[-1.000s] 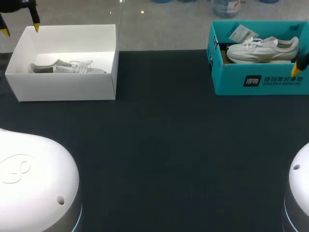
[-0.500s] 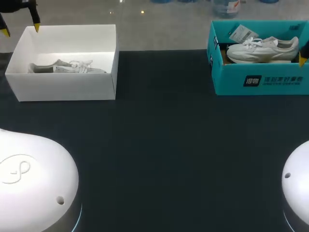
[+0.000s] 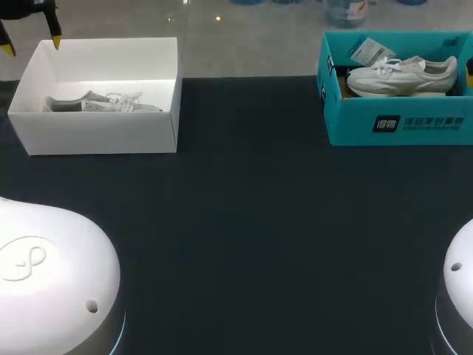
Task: Take the shoe out of the shoebox, open the shoe tongue, remove and reinsert the insole, then place the shoe into the shoebox
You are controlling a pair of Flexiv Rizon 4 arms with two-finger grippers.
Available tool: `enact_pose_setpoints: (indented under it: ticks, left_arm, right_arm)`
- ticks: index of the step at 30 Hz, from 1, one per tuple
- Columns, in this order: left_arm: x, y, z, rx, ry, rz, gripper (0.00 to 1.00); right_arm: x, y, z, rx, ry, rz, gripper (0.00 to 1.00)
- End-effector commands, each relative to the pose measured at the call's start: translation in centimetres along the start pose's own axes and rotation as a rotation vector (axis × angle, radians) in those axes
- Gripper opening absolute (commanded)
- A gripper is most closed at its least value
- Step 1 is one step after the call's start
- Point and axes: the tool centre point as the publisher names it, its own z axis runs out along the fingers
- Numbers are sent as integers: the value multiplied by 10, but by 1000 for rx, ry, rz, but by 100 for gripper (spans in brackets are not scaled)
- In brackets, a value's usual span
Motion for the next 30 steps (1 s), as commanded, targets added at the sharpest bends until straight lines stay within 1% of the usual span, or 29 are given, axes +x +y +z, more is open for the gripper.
enact_pose_setpoints:
  ticks: [1, 3, 6, 10, 13, 15, 16, 17, 18, 20, 21, 22, 25, 28, 30]
  left_arm:
    - [0, 0, -1, 0, 3, 0, 100]
    - [0, 0, -1, 0, 3, 0, 100]
    - [0, 0, -1, 0, 3, 0, 100]
    - [0, 0, -1, 0, 3, 0, 100]
    - [0, 0, -1, 0, 3, 0, 100]
    - [0, 0, -1, 0, 3, 0, 100]
    - [0, 0, -1, 0, 3, 0, 100]
    - [0, 0, -1, 0, 3, 0, 100]
    - [0, 0, -1, 0, 3, 0, 100]
    - [0, 0, -1, 0, 3, 0, 100]
    - [0, 0, -1, 0, 3, 0, 100]
    - [0, 0, -1, 0, 3, 0, 100]
    - [0, 0, -1, 0, 3, 0, 100]
    - [0, 0, -1, 0, 3, 0, 100]
    - [0, 0, -1, 0, 3, 0, 100]
  right_arm:
    - [-9, 57, 9, 81, 5, -24, 100]
    - [-13, 72, 14, 101, -3, -32, 100]
    - [-15, 99, 16, 93, 8, -52, 100]
    - [-21, 137, 33, 81, 67, -19, 100]
    - [-27, 160, 47, 77, 39, 32, 100]
    - [-33, 172, 56, 81, 4, 62, 100]
    - [-36, 177, 60, 82, 3, 80, 100]
    - [-38, 182, 63, 89, -29, 83, 100]
    - [-40, 187, 66, 89, -29, 90, 100]
    - [-44, 199, 72, 112, -63, 84, 100]
    - [-45, 204, 74, 110, -57, 88, 100]
    - [-47, 209, 75, 121, -103, 89, 100]
    - [-54, 223, 80, 115, -114, 106, 100]
    - [-60, 237, 83, 101, -152, 141, 100]
    - [-60, 241, 84, 89, -132, 145, 100]
